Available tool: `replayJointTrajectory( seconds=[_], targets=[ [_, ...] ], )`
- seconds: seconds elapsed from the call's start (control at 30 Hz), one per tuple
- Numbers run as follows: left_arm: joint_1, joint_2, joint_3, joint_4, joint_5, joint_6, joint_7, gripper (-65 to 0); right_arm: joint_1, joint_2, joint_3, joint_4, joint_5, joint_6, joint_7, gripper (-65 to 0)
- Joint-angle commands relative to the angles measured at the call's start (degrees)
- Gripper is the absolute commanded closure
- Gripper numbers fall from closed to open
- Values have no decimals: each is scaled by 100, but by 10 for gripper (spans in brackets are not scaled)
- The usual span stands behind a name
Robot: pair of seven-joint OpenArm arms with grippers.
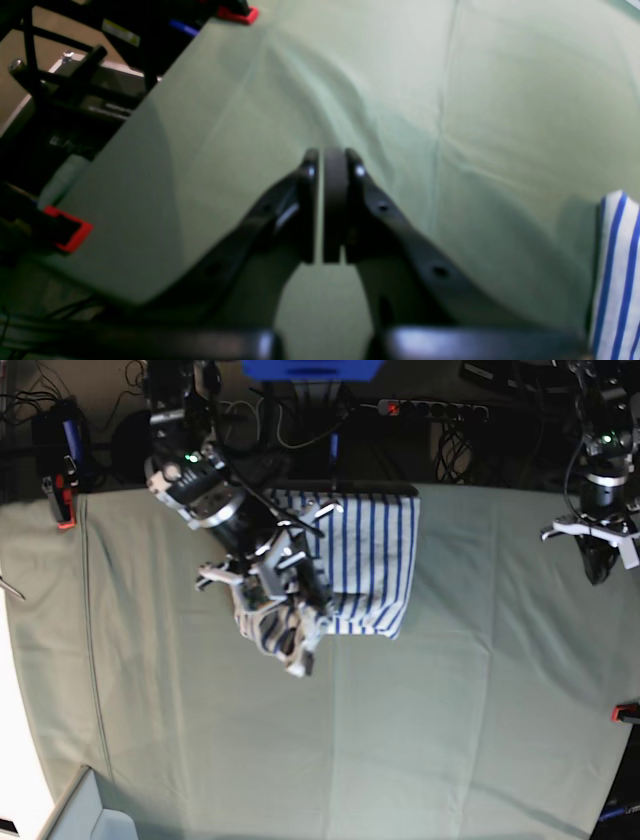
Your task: Layout the t-shirt on the table in an organized manner, then fold the t-shirt properly
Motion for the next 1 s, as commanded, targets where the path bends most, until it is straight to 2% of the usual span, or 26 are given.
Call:
replayJointTrajectory(
  seconds=[0.0, 0.27, 0.43, 0.6, 0.97],
  targets=[
    [24, -69, -44, 84, -22, 6, -169, -22, 91, -50, -62, -50, 87, -39, 168, 0],
    [86, -69, -53, 84, 4, 6, -169, -22, 355, -76, -149, -586, 96, -39, 168, 0],
    [68, -69, -53, 84, -5, 6, -169, -22, 513, -41, -624, -612, 96, -39, 168, 0],
    [68, -69, -53, 84, -13, 6, -169, -22, 557, -68, -809, -692, 96, -39, 168, 0],
    [86, -34, -53, -75, -13, 6, -169, -22, 970, -76, -818, -1404, 96, -39, 159, 0]
  ],
)
